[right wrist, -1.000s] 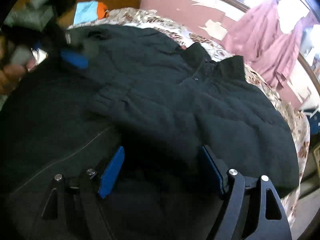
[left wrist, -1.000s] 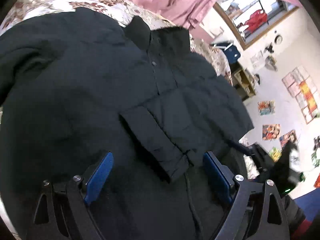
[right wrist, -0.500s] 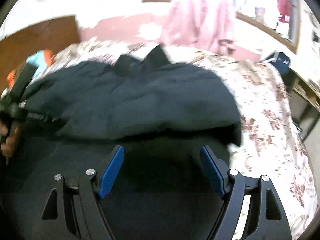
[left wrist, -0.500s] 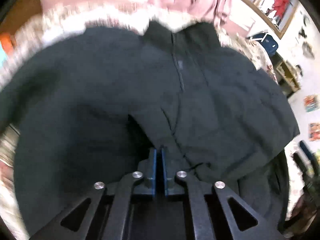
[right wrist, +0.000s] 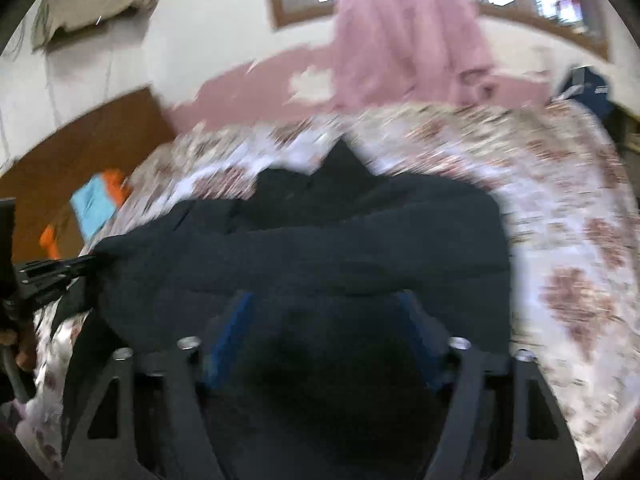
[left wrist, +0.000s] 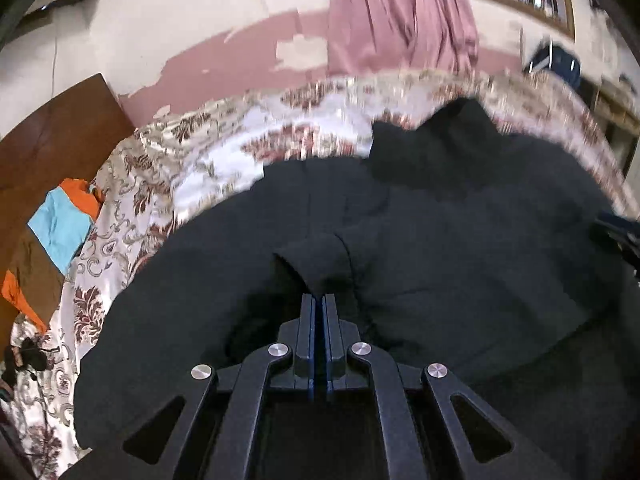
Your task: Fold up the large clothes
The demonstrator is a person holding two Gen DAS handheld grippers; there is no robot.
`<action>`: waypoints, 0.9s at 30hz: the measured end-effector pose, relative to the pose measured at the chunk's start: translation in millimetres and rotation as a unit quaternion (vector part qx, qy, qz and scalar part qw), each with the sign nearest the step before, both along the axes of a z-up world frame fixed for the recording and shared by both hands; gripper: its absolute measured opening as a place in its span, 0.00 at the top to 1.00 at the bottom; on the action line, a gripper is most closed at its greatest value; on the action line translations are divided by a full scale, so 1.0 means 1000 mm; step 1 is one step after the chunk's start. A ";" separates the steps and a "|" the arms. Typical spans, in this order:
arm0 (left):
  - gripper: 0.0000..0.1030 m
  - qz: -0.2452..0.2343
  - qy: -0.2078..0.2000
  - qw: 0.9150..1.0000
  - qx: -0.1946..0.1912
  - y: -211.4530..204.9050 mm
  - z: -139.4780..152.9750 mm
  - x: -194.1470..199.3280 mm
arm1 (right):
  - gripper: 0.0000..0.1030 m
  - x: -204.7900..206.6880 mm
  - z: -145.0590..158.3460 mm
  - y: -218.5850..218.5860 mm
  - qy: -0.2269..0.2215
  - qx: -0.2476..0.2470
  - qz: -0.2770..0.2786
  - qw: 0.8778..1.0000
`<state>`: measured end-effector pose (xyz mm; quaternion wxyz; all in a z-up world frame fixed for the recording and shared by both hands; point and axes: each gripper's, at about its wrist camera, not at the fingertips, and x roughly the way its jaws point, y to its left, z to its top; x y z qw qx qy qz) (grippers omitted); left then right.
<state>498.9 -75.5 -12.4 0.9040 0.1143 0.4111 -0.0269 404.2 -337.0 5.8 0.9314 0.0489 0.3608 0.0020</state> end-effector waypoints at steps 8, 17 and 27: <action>0.95 0.003 0.028 1.000 -0.004 0.012 -0.053 -0.002 | 0.61 0.062 -0.082 0.064 0.109 -0.063 0.041 0.991; 0.84 0.069 0.037 0.969 -0.235 0.088 -0.040 -0.021 | 0.49 0.055 -0.084 0.077 0.095 -0.068 0.041 0.992; 0.05 0.214 0.017 0.881 -0.421 0.216 -0.033 -0.106 | 0.21 0.023 -0.024 0.119 0.043 -0.053 0.042 0.997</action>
